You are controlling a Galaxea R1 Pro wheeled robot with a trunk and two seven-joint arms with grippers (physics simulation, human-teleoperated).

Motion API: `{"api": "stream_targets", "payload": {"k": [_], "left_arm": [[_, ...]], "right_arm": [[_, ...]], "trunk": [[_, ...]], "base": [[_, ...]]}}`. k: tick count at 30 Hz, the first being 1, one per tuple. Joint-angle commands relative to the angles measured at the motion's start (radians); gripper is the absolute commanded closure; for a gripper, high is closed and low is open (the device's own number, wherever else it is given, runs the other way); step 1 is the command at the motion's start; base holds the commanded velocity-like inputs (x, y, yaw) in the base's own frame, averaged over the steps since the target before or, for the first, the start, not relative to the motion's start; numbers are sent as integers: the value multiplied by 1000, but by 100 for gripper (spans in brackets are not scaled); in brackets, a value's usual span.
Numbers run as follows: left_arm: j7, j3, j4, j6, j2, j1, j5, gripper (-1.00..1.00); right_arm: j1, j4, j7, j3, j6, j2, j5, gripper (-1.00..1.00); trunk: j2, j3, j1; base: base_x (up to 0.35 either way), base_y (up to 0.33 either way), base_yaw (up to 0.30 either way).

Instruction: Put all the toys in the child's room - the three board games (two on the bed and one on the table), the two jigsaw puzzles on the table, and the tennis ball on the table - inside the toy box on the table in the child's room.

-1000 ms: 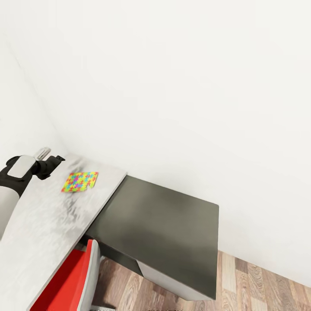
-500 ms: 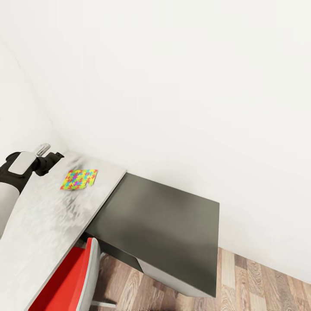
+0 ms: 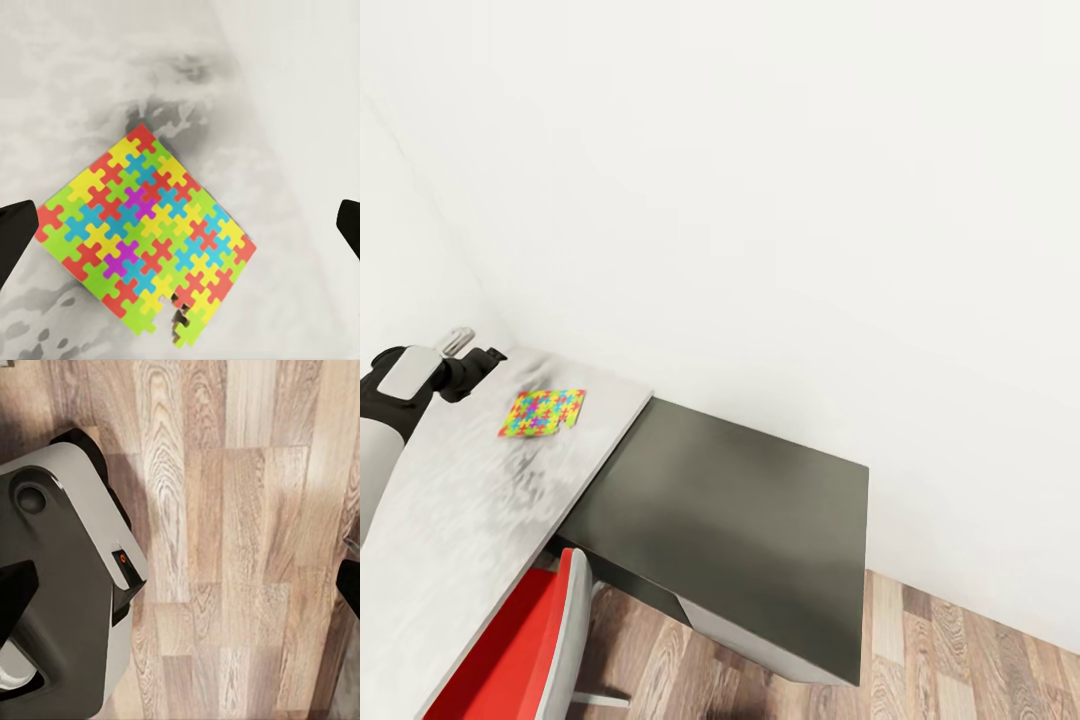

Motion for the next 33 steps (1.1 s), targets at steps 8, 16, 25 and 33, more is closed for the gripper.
{"api": "stream_targets", "payload": {"k": [8, 16, 25, 33], "left_arm": [[9, -9, 0, -1, 0, -2, 9, -100], [8, -10, 10, -20, -2, -2, 8, -100], [8, -10, 16, -35, -2, -2, 8, -100], [19, -4, -18, -48, 37, -31, -25, -100]], "right_arm": [[-1, -1, 9, 10, -8, 0, -10, -100], [-1, -1, 14, 11, -47, 2, -8, -100], [0, -1, 21, 12, -66, 7, -8, -100], [-16, -40, 37, 6, -67, 27, -34, -100]], "trunk": [[-2, -3, 1], [-2, -3, 1], [-2, -3, 1], [-2, -3, 1]], "base": [[0, 0, 0], [0, 0, 0], [0, 0, 0], [0, 0, 0]]}}
